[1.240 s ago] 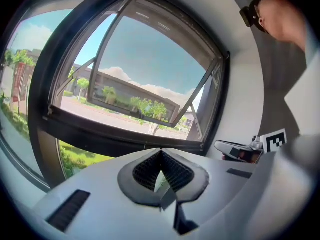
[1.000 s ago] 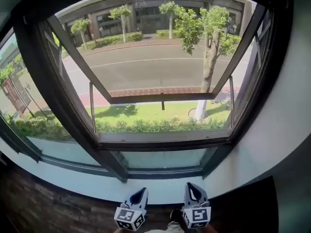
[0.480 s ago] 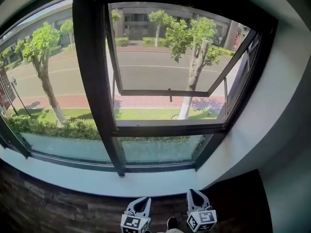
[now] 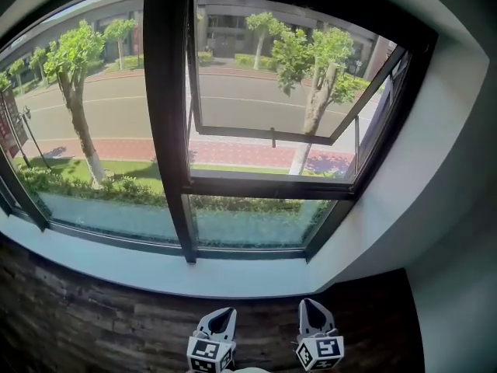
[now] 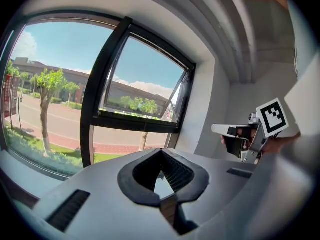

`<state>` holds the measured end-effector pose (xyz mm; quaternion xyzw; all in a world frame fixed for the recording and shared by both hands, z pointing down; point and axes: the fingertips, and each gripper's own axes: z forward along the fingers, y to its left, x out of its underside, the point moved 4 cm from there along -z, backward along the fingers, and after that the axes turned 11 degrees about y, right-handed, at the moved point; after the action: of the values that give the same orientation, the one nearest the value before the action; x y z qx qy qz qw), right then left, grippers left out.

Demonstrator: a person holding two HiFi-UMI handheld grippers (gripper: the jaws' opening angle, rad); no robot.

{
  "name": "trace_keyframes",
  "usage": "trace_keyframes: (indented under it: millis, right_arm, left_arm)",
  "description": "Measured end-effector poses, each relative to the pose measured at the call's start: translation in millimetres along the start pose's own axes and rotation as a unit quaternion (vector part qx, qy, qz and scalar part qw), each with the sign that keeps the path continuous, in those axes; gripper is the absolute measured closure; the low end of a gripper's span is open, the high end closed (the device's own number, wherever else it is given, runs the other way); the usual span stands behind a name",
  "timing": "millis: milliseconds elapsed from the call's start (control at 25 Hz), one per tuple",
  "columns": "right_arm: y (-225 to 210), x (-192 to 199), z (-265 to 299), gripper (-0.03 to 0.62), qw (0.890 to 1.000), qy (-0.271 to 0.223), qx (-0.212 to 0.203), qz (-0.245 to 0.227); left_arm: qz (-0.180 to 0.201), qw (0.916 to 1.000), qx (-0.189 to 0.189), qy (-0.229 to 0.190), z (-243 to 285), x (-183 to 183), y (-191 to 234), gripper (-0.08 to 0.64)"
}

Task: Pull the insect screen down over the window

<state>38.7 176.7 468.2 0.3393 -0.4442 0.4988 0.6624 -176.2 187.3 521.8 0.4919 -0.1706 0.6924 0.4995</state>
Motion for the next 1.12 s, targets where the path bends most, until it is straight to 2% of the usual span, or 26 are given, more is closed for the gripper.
trace_keyframes:
  millis: [160, 320, 480, 600, 720, 840, 1000, 1120]
  right_arm:
    - [-16, 19, -46, 0.584, 1.000, -0.009, -0.007, 0.000]
    - [-39, 33, -108, 0.584, 0.999, -0.028, -0.012, -0.009]
    - [-59, 60, -166, 0.584, 0.999, -0.035, -0.018, -0.013]
    - [-71, 78, -202, 0.584, 0.998, -0.046, -0.029, -0.021]
    - [-77, 93, -231, 0.584, 0.998, -0.049, -0.037, -0.027]
    - [-78, 108, -257, 0.584, 0.997, -0.048, -0.046, -0.027]
    - [-74, 116, -283, 0.584, 0.997, -0.049, -0.052, -0.028]
    - [-70, 122, -292, 0.584, 0.996, -0.053, -0.058, -0.033]
  left_arm:
    - [0.012, 0.9998, -0.010, -0.015, -19, 7, -52, 0.548]
    - [0.007, 0.9995, -0.020, -0.024, -47, 24, -116, 0.548]
    - [0.000, 0.9994, -0.016, -0.031, -70, 60, -182, 0.548]
    - [0.011, 0.9993, -0.022, -0.026, -85, 80, -223, 0.548]
    - [0.021, 0.9987, -0.040, -0.025, -97, 91, -245, 0.548]
    - [0.025, 0.9969, -0.062, -0.042, -117, 92, -264, 0.548]
    - [0.026, 0.9964, -0.050, -0.062, -131, 110, -283, 0.548]
    - [0.031, 0.9962, -0.062, -0.053, -134, 129, -286, 0.548]
